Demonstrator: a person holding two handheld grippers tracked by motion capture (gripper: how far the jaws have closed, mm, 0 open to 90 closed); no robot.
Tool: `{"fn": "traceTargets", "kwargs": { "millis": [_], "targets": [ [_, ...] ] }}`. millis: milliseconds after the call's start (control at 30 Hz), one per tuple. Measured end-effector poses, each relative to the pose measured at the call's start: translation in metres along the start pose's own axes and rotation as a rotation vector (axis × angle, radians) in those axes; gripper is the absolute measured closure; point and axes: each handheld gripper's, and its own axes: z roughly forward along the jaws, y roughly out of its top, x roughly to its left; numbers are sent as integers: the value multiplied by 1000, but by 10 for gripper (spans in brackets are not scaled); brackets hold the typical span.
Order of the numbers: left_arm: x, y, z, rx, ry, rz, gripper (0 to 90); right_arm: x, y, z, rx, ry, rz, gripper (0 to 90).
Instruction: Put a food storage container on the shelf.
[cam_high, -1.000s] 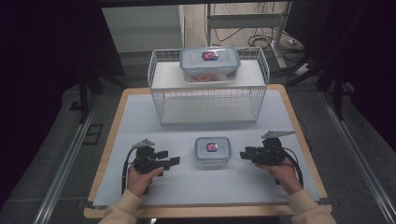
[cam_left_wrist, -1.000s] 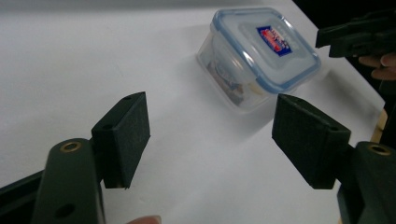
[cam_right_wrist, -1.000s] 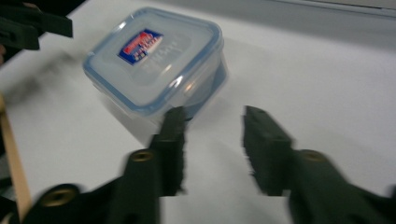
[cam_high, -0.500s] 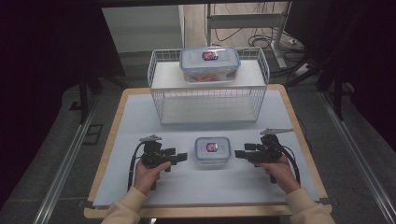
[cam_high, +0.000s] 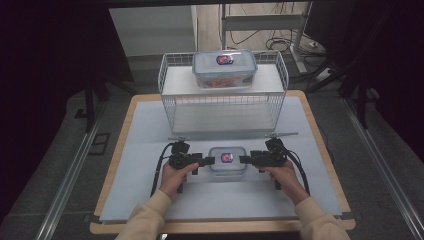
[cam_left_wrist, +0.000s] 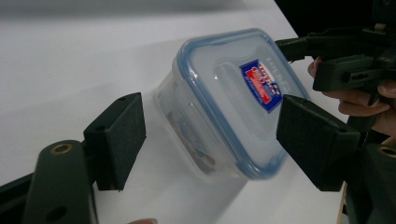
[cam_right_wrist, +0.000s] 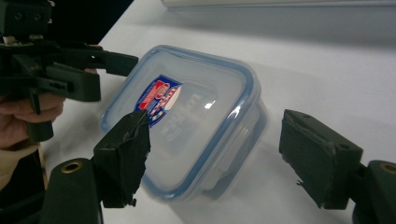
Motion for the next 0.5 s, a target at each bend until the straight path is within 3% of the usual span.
{"fn": "traceTargets", "kwargs": {
  "millis": [167,233,367,500],
  "targets": [
    [0,-1,8,29,-9,-3,231,-3,0,12,39,7,20,241],
    [0,-2,9,30,-22,-5,242,-4,-1,16,50,31,41,244],
    [-1,-2,12,44,-81,-25,299,-3,-3,17,59,62,59,284],
    [-2,-3,11,56,-78,-29,330,-5,-5,12,48,72,74,363]
  ]
}}
